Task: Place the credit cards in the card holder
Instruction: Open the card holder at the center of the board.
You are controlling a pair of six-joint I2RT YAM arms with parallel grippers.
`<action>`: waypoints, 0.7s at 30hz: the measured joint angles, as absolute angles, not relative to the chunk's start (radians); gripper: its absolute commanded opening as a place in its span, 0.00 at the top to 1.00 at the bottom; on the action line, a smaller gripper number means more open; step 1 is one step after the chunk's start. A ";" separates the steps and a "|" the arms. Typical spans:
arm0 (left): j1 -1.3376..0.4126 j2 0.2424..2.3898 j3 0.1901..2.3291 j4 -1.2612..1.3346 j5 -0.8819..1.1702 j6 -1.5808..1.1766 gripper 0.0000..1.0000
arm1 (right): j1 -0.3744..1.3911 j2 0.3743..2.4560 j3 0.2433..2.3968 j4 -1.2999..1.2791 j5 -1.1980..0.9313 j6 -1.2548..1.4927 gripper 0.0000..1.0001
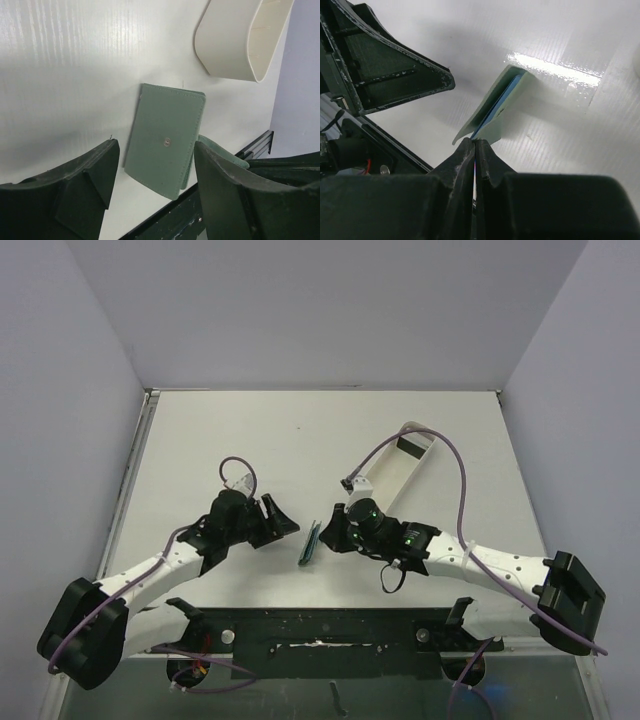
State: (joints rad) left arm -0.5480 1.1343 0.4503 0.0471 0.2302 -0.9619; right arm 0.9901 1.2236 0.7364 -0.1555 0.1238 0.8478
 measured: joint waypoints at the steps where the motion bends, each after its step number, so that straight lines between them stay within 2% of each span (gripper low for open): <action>1: -0.548 1.123 0.450 0.043 0.229 -0.957 0.39 | 0.990 1.217 0.736 -0.149 0.121 0.855 1.00; 13: -0.532 1.134 0.402 0.112 0.319 -0.961 0.41 | 0.991 1.228 0.736 -0.062 0.093 0.901 1.00; 21: -0.527 1.173 0.402 0.078 0.290 -0.942 0.45 | 0.991 1.180 0.680 -0.147 0.156 0.928 1.00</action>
State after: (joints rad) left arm -0.5274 1.1728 0.4015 0.0776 0.2905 -0.9424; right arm 0.9913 1.1801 0.6800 -0.1471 0.1558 0.9276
